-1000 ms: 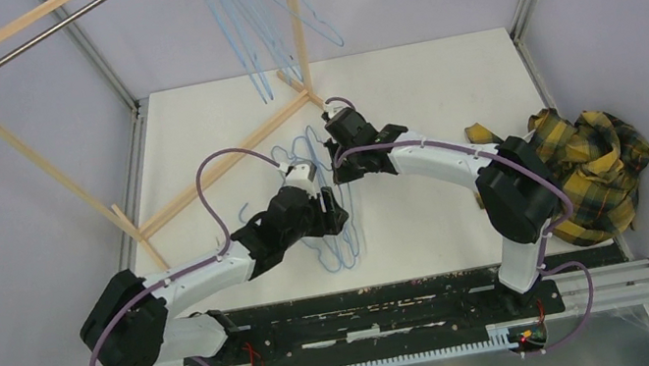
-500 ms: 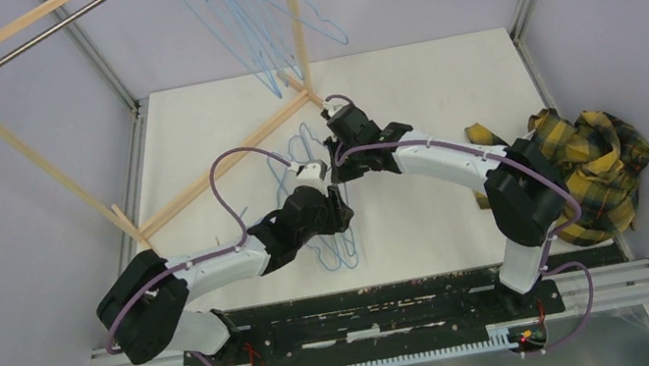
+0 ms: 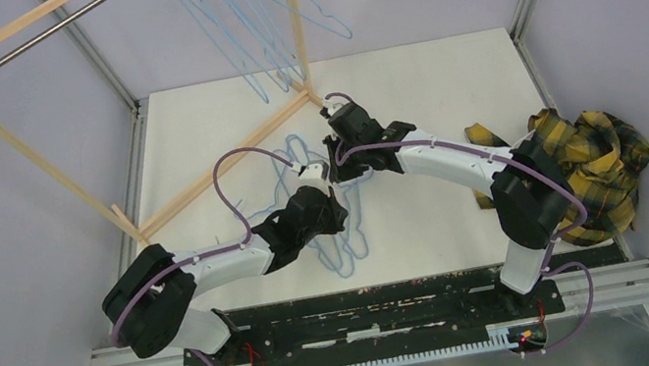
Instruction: Organize the hangers
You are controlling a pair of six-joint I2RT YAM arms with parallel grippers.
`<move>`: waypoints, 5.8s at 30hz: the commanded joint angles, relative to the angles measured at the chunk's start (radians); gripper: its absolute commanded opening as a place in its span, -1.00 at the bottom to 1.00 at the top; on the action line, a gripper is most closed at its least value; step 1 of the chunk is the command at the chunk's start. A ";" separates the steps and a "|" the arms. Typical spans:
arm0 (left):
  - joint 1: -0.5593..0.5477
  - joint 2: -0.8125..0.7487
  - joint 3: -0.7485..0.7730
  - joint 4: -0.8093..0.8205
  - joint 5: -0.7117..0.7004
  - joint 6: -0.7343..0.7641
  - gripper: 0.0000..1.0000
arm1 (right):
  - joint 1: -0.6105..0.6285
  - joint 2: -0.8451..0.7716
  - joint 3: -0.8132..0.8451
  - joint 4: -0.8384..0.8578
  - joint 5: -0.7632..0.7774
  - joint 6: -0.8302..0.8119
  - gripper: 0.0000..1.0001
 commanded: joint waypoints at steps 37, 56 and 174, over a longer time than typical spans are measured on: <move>-0.003 -0.093 -0.044 -0.060 -0.071 -0.005 -0.94 | -0.088 0.160 -0.116 0.066 0.063 -0.009 -0.29; -0.002 -0.114 0.025 -0.125 -0.090 0.038 -0.94 | -0.104 -0.296 -0.258 0.012 0.284 -0.122 -0.99; -0.136 -0.012 0.054 0.143 -0.055 -0.151 -0.94 | -0.015 -0.432 -0.105 -0.038 0.182 -0.088 -0.85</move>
